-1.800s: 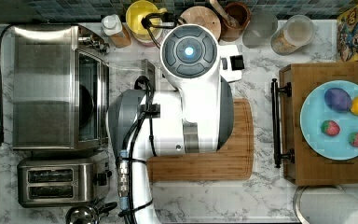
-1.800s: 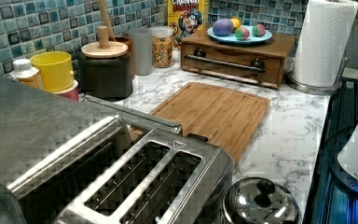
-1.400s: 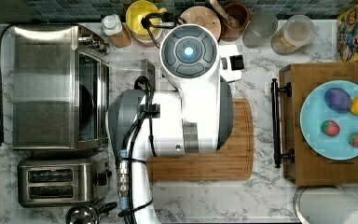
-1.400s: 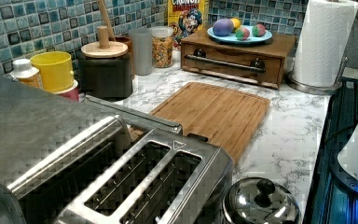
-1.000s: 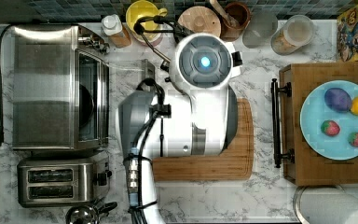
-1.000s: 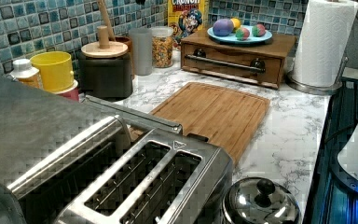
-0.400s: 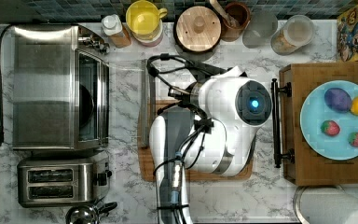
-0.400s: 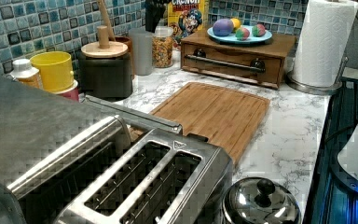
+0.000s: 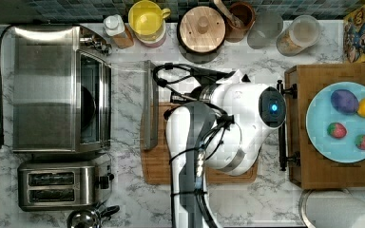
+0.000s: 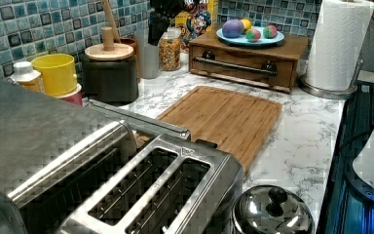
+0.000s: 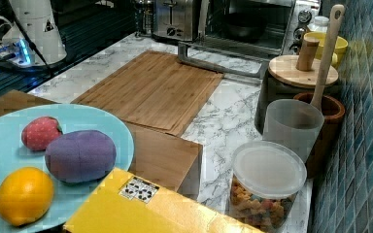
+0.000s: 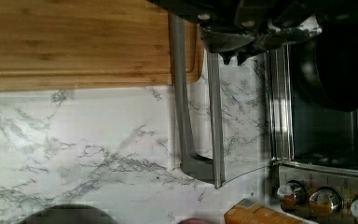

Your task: Close the oven.

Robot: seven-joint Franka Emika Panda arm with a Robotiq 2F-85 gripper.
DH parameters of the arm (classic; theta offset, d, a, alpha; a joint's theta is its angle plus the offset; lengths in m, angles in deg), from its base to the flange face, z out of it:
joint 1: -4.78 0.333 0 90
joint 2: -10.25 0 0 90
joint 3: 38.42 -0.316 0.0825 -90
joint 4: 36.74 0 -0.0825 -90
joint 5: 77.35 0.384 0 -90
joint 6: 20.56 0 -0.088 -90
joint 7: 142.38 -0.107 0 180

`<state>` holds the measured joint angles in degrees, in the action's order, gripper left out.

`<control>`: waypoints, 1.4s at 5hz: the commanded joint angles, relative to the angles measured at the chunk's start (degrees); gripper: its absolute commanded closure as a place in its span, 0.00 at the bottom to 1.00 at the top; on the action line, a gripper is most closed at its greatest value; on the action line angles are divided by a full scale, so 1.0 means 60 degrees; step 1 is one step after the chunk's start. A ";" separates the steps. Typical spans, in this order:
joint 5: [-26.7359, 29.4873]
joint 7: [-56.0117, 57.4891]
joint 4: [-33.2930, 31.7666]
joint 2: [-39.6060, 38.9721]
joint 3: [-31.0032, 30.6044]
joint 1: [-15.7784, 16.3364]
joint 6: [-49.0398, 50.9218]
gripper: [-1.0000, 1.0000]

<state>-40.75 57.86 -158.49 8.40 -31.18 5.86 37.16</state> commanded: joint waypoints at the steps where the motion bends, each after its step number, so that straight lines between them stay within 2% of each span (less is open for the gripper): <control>1: 0.1583 0.1752 0.0223 -0.1588 -0.0223 -0.0226 -0.0093 1.00; 4: 0.3553 0.4351 -0.0036 -0.1768 -0.0655 0.0029 -0.0767 1.00; 5: 0.3198 0.4257 0.0024 -0.2213 -0.0894 0.0150 -0.1404 1.00; 6: 0.3631 0.4380 -0.0169 -0.2319 -0.1002 0.0319 -0.2362 1.00; 7: 0.3079 0.3820 0.0085 -0.2714 -0.1210 0.0340 -0.2646 1.00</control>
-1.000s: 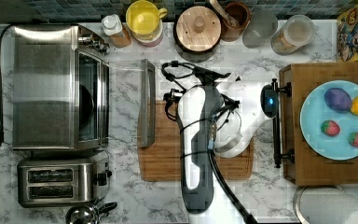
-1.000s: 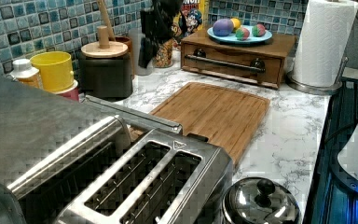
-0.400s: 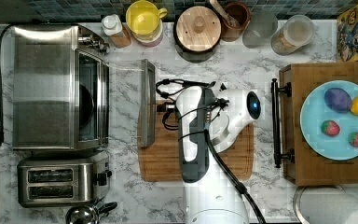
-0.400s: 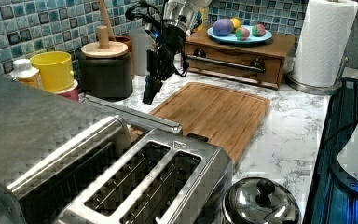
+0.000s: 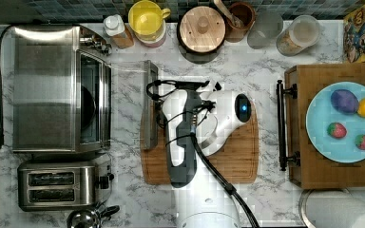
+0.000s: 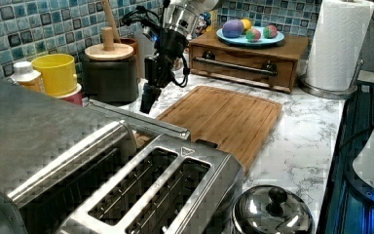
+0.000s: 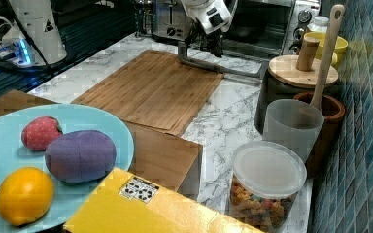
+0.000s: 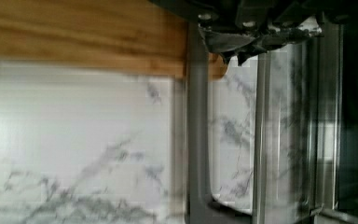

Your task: Close the oven.

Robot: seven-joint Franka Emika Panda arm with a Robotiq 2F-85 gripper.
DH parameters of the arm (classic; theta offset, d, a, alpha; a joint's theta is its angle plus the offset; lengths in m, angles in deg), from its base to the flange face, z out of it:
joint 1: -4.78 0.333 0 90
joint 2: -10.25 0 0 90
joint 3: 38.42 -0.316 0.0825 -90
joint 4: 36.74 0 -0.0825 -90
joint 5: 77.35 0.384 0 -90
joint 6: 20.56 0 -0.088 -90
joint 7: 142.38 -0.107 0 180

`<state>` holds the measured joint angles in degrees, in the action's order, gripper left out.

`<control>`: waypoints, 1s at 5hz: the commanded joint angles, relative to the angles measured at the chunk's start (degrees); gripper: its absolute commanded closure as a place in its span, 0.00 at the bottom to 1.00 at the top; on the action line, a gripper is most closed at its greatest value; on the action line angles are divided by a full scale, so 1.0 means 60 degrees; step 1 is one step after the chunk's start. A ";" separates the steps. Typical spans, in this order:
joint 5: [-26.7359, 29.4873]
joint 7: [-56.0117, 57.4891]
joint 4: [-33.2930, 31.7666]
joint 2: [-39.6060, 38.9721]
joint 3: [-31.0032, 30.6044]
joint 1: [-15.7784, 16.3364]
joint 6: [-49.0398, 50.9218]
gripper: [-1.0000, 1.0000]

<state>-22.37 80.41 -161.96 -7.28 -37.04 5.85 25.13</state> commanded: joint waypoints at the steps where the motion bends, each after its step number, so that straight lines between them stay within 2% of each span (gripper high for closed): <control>1: -0.0311 -0.0385 0.0938 -0.0365 -0.0322 0.0258 -0.0229 1.00; 2: -0.0548 -0.0880 0.1182 -0.0466 -0.0203 0.0375 0.0135 1.00; 4: -0.0234 -0.1347 0.1337 -0.0175 -0.0309 0.0088 0.1352 1.00; 5: -0.0558 -0.1855 0.1529 -0.0314 -0.0343 0.0245 0.1602 1.00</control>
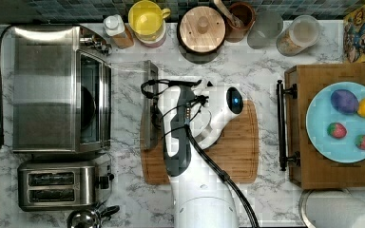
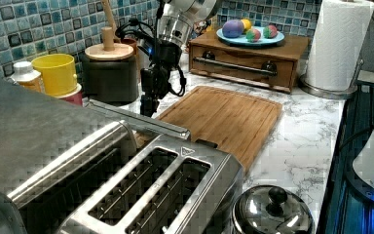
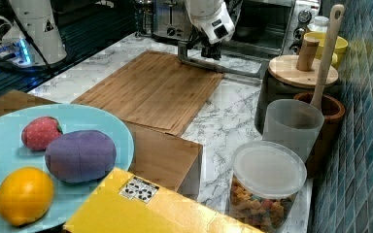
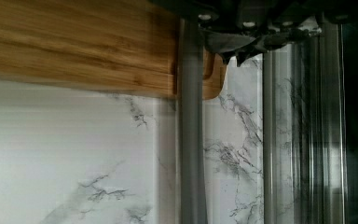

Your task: Close the oven.

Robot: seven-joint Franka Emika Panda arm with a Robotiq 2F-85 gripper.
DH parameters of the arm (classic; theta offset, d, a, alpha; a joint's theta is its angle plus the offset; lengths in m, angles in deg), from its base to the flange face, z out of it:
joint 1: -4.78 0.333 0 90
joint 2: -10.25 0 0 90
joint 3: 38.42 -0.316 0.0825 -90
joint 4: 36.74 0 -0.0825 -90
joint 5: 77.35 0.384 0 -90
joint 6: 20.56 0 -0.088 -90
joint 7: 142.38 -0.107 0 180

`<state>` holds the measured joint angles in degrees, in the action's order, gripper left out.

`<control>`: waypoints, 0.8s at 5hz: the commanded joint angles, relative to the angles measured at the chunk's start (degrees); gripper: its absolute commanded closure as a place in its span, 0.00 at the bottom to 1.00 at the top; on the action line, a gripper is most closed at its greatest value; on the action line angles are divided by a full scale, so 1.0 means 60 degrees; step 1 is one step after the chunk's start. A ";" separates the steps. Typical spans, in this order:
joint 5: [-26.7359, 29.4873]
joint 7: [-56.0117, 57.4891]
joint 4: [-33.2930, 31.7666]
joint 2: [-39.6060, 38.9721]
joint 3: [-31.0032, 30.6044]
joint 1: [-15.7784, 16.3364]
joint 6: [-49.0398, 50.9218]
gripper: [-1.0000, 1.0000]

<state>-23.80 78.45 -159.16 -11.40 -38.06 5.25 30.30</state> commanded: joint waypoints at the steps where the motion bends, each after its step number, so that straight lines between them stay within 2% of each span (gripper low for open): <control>1: -0.0362 -0.1796 0.1134 0.0190 -0.0201 0.0518 0.0845 1.00; 2: 0.0008 -0.2202 0.1111 0.0269 -0.0488 0.0531 0.1119 1.00; 4: 0.0475 -0.2260 0.0732 0.1054 -0.1009 0.0902 0.1030 1.00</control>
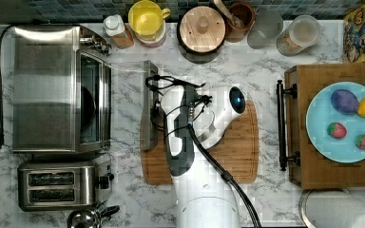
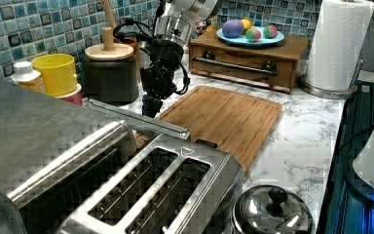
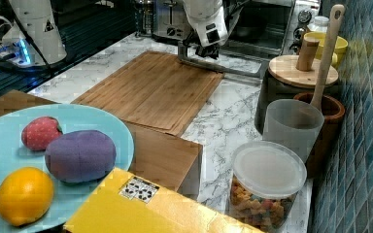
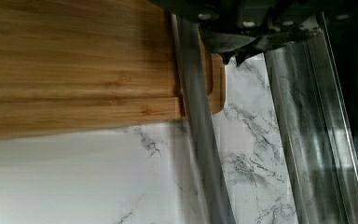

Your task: Close the oven.

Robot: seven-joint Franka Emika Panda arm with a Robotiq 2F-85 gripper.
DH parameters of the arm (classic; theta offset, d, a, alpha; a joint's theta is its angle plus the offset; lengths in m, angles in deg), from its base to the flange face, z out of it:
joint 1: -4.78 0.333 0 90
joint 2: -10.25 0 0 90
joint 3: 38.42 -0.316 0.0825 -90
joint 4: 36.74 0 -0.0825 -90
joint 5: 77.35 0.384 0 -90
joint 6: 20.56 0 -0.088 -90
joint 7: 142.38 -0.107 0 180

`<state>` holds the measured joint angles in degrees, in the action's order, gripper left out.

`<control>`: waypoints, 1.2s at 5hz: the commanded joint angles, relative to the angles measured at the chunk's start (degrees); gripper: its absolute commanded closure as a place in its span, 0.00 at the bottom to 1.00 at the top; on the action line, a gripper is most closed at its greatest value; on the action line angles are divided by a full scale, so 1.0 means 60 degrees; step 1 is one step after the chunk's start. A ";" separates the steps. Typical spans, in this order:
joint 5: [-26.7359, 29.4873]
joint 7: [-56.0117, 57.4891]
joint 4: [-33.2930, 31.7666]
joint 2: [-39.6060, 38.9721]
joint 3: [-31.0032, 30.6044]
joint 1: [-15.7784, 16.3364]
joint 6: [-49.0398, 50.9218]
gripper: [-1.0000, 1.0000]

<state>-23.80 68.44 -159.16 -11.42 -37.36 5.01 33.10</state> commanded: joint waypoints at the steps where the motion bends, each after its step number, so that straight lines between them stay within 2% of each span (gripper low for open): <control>1: 0.0372 -0.0826 0.0612 0.1653 -0.1459 0.1221 0.0361 1.00; 2: -0.0152 -0.1322 0.0903 0.1813 -0.1222 0.1945 0.0354 1.00; 3: -0.0433 -0.1503 0.0911 0.2239 -0.1720 0.1877 -0.0140 1.00; 4: -0.1501 -0.2486 0.1348 0.2267 -0.1785 0.2261 -0.0437 1.00; 5: -0.3752 -0.4570 0.1821 0.1996 -0.2160 0.2574 -0.0998 1.00; 6: -0.5459 -0.6240 0.2346 0.1720 -0.2274 0.2897 -0.0953 1.00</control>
<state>-56.57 35.57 -156.26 -0.96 -43.76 12.37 28.43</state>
